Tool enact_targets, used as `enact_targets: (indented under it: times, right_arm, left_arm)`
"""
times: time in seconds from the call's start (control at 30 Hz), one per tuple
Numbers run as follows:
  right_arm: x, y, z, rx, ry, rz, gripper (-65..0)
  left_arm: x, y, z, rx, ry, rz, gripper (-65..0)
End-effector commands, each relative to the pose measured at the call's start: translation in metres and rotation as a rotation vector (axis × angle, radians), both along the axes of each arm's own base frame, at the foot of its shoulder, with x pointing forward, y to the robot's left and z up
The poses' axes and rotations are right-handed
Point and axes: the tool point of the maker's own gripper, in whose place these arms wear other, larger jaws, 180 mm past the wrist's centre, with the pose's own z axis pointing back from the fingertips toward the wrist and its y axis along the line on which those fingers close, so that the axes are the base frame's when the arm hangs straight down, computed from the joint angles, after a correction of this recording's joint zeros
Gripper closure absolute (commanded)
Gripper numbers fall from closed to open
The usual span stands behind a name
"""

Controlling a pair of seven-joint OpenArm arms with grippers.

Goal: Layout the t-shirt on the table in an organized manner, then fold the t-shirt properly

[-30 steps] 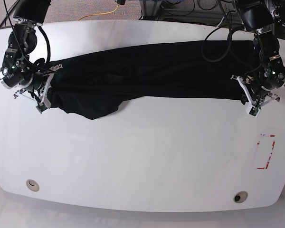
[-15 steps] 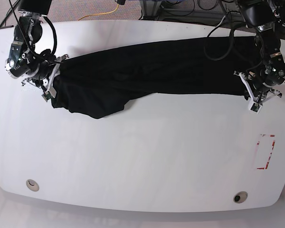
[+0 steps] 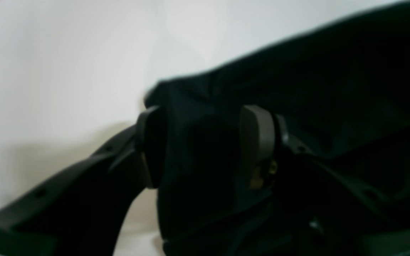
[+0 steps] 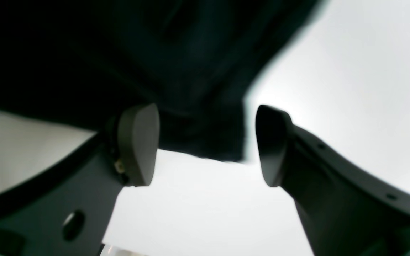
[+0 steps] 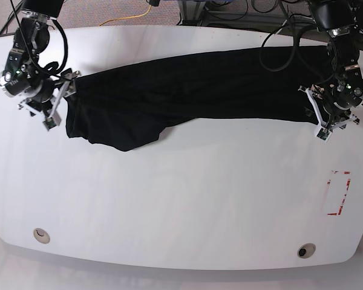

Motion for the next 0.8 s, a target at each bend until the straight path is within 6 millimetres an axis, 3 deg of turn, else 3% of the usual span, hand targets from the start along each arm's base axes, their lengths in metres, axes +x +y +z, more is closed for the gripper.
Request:
enact_targets:
  times: [0.0, 0.17, 0.3, 0.5, 0.77]
  right_arm:
    - [0.013, -0.013, 0.034, -0.066, -0.082, -0.003, -41.5]
    - [0.03, -0.007, 0.065, -0.025, -0.171, -0.004, -41.5]
    - [0.04, 0.018, 0.074, 0.097, -0.223, 0.048, -41.1]
    - [0.054, 0.072, 0.075, 0.259, -0.26, 0.13, -41.1]
    - [0.055, 0.111, 0.055, 0.293, -0.218, 0.15, -40.9]
  left_arm:
    - [0.01, 0.003, 0.014, 0.013, -0.045, -0.007, -30.4]
    - [0.011, 0.003, 0.015, 0.013, -0.048, -0.007, -30.4]
    - [0.012, 0.003, 0.015, 0.017, -0.048, -0.008, -30.4]
    - [0.012, 0.003, 0.016, 0.017, -0.05, -0.008, -30.4]
    - [0.012, 0.004, 0.016, 0.017, -0.051, -0.005, -31.0]
